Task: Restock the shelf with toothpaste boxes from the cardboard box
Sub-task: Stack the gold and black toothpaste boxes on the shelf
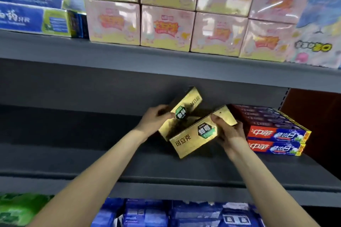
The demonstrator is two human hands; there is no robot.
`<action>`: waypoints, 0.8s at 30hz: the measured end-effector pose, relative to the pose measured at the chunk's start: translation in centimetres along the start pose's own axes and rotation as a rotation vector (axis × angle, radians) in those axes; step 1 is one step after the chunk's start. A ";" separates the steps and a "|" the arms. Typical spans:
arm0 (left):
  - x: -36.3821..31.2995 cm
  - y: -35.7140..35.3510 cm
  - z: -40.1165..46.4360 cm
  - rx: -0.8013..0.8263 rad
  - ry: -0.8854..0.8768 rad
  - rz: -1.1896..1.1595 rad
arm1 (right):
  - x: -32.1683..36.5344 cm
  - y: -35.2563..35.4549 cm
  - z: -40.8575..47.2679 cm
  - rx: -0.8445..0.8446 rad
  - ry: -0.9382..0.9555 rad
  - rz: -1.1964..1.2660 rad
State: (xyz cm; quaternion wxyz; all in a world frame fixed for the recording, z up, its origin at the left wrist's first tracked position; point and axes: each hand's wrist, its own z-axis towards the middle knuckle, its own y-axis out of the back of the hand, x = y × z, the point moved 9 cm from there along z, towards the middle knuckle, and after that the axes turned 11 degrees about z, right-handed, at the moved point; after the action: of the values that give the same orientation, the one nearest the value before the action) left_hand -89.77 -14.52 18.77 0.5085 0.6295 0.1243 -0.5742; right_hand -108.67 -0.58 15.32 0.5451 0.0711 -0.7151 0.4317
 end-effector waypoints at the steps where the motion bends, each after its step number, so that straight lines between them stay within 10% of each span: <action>1: -0.1 0.4 0.1 -0.038 -0.009 0.019 | -0.1 0.1 0.6 0.006 -0.017 -0.029; 9: 0.9 3.3 0.3 -0.162 0.011 0.166 | -1.2 -1.0 3.4 0.125 0.035 -0.008; 18: 0.4 3.6 0.4 -0.193 -0.032 0.162 | 1.1 0.3 5.2 0.108 0.433 -1.010; 24: 0.2 3.0 0.6 -0.149 -0.051 0.173 | -0.5 0.5 6.2 0.117 0.356 -1.142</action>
State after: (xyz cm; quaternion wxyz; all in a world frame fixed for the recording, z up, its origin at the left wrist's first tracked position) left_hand -87.83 -16.44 20.19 0.6046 0.5837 0.0988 -0.5329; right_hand -113.18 -4.77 14.39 0.7973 0.4005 -0.4368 0.1145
